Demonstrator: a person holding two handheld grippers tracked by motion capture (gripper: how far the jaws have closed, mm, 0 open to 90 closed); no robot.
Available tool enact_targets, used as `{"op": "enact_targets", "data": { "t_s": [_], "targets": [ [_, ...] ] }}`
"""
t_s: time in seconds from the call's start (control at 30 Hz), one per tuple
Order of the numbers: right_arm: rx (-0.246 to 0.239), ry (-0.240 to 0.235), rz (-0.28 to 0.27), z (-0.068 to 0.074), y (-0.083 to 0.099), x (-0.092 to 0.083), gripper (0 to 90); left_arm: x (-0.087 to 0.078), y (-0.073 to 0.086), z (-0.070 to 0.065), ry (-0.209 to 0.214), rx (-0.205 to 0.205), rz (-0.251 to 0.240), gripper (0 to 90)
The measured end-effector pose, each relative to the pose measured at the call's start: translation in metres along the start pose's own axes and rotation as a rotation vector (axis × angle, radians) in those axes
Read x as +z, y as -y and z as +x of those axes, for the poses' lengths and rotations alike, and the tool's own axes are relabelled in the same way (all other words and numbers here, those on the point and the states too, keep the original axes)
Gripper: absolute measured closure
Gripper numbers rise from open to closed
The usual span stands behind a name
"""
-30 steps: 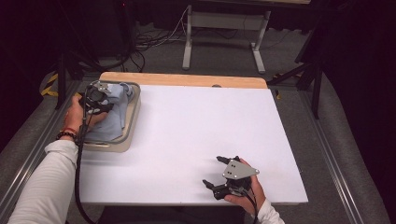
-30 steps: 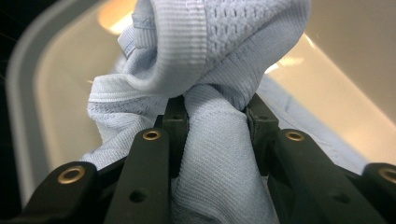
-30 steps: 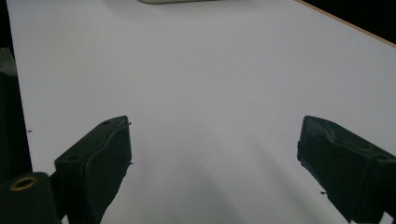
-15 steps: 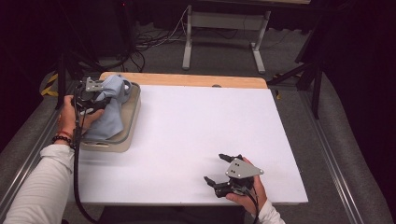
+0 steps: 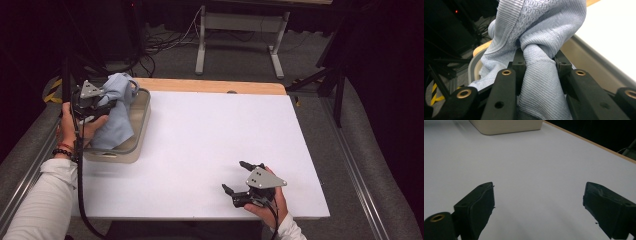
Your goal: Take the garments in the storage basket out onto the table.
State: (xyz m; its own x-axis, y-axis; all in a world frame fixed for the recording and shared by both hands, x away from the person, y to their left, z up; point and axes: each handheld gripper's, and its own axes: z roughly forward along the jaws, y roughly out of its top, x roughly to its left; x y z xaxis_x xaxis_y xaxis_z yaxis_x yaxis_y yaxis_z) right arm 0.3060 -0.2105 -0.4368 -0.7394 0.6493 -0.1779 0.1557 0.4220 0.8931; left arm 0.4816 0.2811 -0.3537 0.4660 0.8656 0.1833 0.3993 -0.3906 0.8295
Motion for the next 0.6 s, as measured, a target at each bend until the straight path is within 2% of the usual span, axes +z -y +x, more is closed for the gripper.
{"op": "enact_targets", "data": {
  "t_s": [0.13, 0.3, 0.6],
  "targets": [
    [0.005, 0.015, -0.014, -0.002, -0.001, -0.002, 11.1, -0.007, -0.001, -0.002, 0.008, -0.008, -0.036, 69.7],
    [0.001, 0.019, -0.009, -0.002, 0.0, -0.002, 11.2, -0.012, -0.002, -0.004, 0.01, -0.011, -0.056, 69.7],
    [0.008, 0.032, -0.015, -0.004, -0.001, -0.002, 10.9, -0.024, -0.011, -0.018, 0.045, -0.011, -0.132, 69.7]
  ]
}}
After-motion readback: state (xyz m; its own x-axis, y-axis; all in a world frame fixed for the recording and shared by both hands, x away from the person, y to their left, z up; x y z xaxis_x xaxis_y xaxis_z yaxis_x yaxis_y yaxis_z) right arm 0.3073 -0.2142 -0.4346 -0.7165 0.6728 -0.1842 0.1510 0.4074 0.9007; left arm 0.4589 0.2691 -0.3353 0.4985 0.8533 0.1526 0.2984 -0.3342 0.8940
